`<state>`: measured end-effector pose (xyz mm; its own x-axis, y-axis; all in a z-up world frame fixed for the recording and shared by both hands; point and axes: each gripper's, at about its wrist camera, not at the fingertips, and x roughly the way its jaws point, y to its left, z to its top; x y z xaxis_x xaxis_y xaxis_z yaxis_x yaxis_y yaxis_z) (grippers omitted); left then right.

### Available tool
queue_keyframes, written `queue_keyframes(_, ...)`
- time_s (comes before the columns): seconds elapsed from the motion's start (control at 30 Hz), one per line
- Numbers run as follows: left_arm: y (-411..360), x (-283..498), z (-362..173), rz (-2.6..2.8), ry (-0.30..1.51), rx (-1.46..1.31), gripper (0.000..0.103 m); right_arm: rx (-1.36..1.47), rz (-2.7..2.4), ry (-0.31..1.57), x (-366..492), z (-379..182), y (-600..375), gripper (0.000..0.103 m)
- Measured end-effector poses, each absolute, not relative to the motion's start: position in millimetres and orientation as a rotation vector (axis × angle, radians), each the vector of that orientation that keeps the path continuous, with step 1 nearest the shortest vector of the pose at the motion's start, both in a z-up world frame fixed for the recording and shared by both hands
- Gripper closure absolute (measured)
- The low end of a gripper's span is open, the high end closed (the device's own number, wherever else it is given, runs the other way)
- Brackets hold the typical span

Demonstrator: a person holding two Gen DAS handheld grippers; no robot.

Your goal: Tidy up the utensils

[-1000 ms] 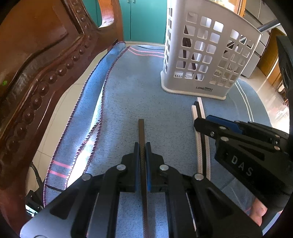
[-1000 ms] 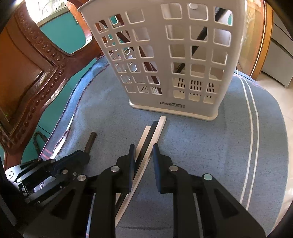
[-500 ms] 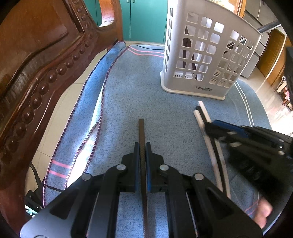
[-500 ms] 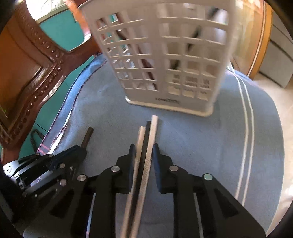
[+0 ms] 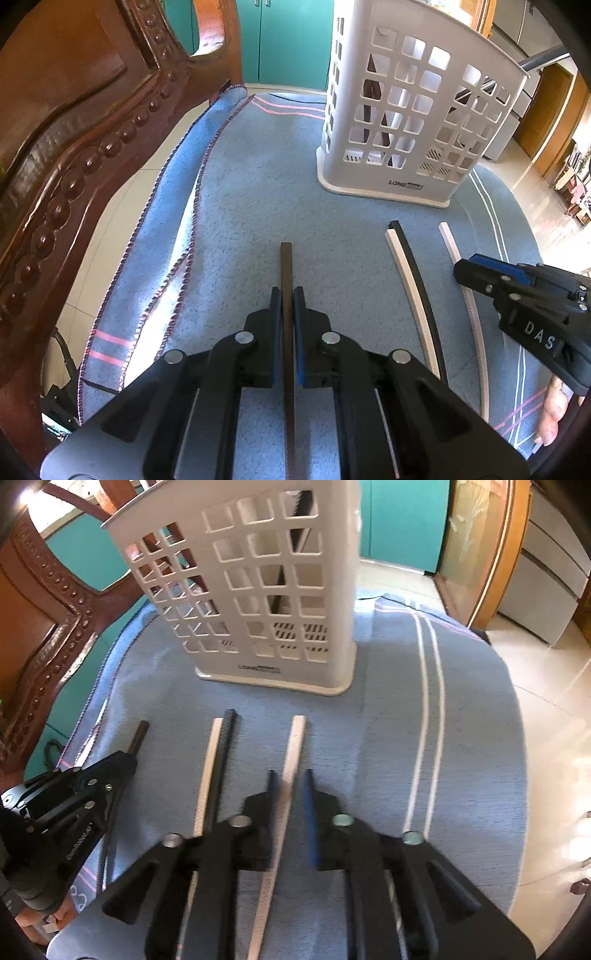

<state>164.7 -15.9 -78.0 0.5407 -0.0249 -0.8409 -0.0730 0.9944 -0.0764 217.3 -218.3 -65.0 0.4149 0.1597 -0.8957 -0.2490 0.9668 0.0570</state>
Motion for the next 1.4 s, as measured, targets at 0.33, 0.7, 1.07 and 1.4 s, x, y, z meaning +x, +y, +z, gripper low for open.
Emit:
queue_keyframes(0.33, -23, 168, -80, 0.032, 0.994, -0.082, 0.095, -0.164, 0.234, 1.083, 207, -69, -218, 0.08)
queue_keyframes(0.7, -28, 163, -79, 0.029, 0.992, -0.066, 0.095, -0.182, 0.228, 1.063, 205, -72, -208, 0.078)
queue_keyframes(1.07, -37, 164, -79, 0.032, 0.991, -0.048, 0.095, -0.197, 0.225, 1.047, 202, -71, -208, 0.076)
queue_keyframes(1.4, -34, 164, -79, 0.023, 0.997, -0.043, 0.092, -0.208, 0.221, 1.036, 197, -71, -204, 0.074)
